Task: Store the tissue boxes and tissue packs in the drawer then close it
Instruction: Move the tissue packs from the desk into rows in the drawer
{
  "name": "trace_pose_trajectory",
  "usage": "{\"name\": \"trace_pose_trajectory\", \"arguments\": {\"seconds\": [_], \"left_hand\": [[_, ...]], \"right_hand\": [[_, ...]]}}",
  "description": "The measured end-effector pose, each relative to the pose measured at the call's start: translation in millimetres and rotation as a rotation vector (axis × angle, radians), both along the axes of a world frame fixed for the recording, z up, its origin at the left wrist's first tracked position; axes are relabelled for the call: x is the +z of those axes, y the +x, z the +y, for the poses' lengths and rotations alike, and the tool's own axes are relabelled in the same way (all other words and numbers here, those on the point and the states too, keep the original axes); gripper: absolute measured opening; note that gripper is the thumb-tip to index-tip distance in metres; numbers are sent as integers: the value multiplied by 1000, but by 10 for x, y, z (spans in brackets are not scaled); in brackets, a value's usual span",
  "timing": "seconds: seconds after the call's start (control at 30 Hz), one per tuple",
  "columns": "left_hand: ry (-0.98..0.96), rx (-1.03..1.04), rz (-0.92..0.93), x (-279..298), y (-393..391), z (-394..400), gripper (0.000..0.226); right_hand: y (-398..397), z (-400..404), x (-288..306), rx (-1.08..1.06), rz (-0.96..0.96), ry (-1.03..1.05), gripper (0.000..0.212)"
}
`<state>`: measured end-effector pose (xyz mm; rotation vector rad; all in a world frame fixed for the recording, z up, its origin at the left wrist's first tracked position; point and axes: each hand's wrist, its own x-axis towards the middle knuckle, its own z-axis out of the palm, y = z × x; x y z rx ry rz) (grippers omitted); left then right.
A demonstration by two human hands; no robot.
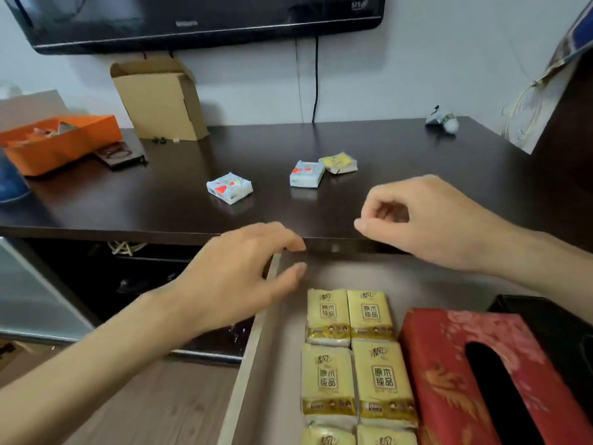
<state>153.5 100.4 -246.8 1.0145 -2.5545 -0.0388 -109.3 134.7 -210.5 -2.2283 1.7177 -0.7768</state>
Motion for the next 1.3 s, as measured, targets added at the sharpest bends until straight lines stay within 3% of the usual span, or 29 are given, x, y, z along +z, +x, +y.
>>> {"name": "trace_pose_trajectory", "arguments": {"seconds": [0.2, 0.33, 0.4, 0.57, 0.73, 1.03, 1.3], "left_hand": [[-6, 318, 87, 217, 30, -1051, 34], [74, 515, -49, 182, 126, -1547, 42], [170, 565, -44, 158, 162, -1667, 40], [290, 501, 50, 172, 191, -1657, 30], [395, 422, 45, 229, 277, -1526, 22], [421, 239, 27, 227, 249, -1023, 14], [350, 142, 9, 125, 41, -520, 25]], "right_hand": [[-102, -1258, -66, -96, -129, 9, 1], [11, -1796, -204, -73, 25, 39, 43], [81, -1931, -251, -39, 57, 62, 54], [140, -1993, -250, -28, 135, 117, 31], [139, -1768, -192, -2, 182, 111, 23], [100, -1126, -113, 46, 170, 149, 19], [88, -502, -70, 62, 153, 121, 24]]}}
